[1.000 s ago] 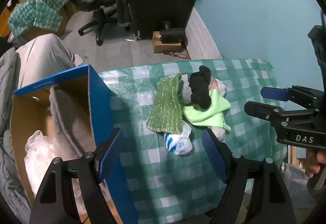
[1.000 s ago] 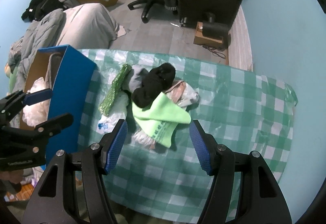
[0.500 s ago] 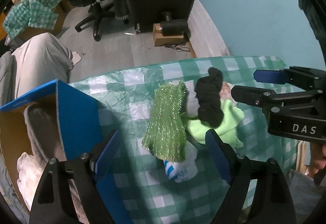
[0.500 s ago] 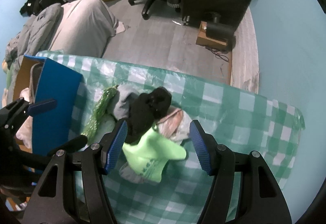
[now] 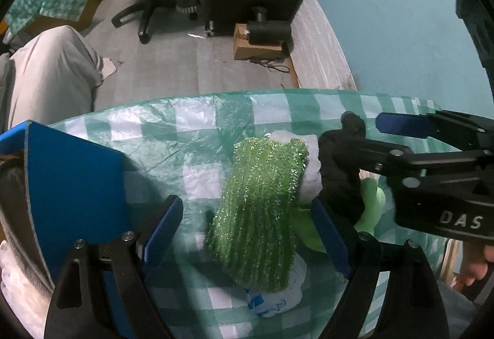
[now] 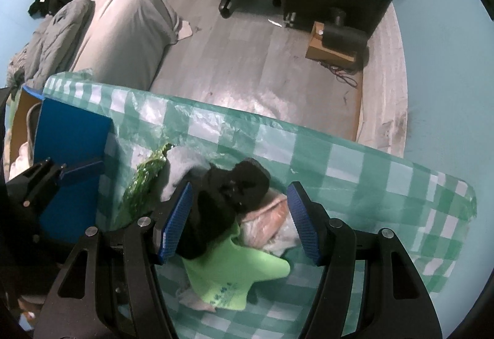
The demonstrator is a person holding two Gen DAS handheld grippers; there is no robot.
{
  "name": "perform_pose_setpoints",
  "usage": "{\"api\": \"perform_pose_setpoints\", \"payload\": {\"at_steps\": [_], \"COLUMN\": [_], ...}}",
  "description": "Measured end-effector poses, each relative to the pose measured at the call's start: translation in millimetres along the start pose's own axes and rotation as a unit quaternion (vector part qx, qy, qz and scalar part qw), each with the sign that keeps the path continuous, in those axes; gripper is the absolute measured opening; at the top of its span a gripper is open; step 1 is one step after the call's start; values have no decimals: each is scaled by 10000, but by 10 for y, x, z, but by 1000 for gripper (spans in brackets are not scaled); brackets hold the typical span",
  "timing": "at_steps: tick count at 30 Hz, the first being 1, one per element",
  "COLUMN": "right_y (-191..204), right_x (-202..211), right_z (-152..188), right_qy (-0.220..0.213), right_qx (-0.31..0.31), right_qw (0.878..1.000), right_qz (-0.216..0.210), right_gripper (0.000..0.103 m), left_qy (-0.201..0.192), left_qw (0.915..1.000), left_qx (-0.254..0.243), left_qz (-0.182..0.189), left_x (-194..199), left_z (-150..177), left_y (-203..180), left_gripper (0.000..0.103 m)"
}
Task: Organize soft objects
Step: 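Grasp the green glittery scrubber with the left gripper while the right gripper grasps the black sock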
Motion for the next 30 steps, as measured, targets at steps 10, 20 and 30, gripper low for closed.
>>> {"api": "perform_pose_setpoints", "payload": {"at_steps": [10, 20, 30], "right_y": [200, 320, 88], "right_x": [-263, -409, -305], "right_z": [-31, 247, 858], "right_qy": [275, 652, 692], "right_qx": [330, 696, 277], "right_qw": [9991, 9954, 9968], "right_qz": [34, -43, -296], "right_gripper": [65, 40, 40], "left_qy": [328, 549, 680], "left_qw": [9990, 9969, 9943], "left_qx": [-205, -368, -364], "left_qz": [202, 425, 733], "left_x": [-123, -196, -175], "left_z": [54, 231, 578], "left_y": [81, -108, -353], "left_gripper": [39, 30, 26]}}
Point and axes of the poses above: each gripper's, at about its wrist camera, not at the fingertips, and x roughly against the way its jaws point, y to its left, z to its underside, the point moved 1 cm from there along -x, roughly the way its jaws point, and after that the axes turned 3 degrees about z, right-handed, at the moved point
